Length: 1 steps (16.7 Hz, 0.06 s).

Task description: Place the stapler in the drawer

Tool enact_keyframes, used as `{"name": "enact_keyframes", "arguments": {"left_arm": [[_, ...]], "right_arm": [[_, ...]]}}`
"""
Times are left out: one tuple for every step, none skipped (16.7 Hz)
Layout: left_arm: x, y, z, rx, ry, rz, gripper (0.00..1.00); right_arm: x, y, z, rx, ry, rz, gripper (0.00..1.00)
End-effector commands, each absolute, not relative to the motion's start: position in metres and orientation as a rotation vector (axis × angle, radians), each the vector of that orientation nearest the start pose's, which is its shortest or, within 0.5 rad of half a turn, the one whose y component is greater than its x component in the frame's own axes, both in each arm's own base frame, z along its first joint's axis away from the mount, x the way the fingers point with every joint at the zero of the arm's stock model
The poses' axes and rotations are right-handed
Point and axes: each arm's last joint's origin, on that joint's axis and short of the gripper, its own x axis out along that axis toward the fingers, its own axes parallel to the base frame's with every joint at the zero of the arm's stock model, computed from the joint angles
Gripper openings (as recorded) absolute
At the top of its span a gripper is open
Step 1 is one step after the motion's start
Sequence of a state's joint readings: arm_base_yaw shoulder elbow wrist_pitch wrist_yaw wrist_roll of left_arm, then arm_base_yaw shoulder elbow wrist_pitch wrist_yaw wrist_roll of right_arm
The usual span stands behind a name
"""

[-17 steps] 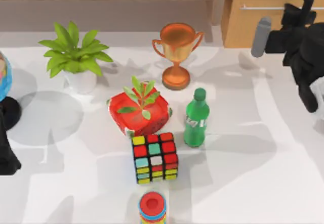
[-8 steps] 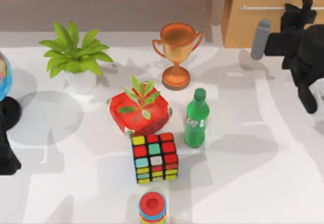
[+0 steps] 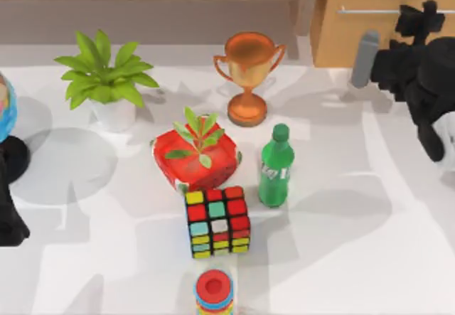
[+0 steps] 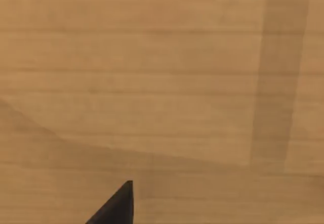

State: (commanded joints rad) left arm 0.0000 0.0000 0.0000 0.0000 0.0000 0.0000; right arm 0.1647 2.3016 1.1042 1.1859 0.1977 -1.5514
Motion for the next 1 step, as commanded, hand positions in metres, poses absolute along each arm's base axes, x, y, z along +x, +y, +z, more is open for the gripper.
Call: {"name": "enact_keyframes", "arguments": {"left_arm": [[0.1057,-0.0012,0.16,0.0,0.0,0.0,1.0]], "right_arm": [[0.4393,0.0713,0.0884,-1.565,0.012,0.002,1.0]]}}
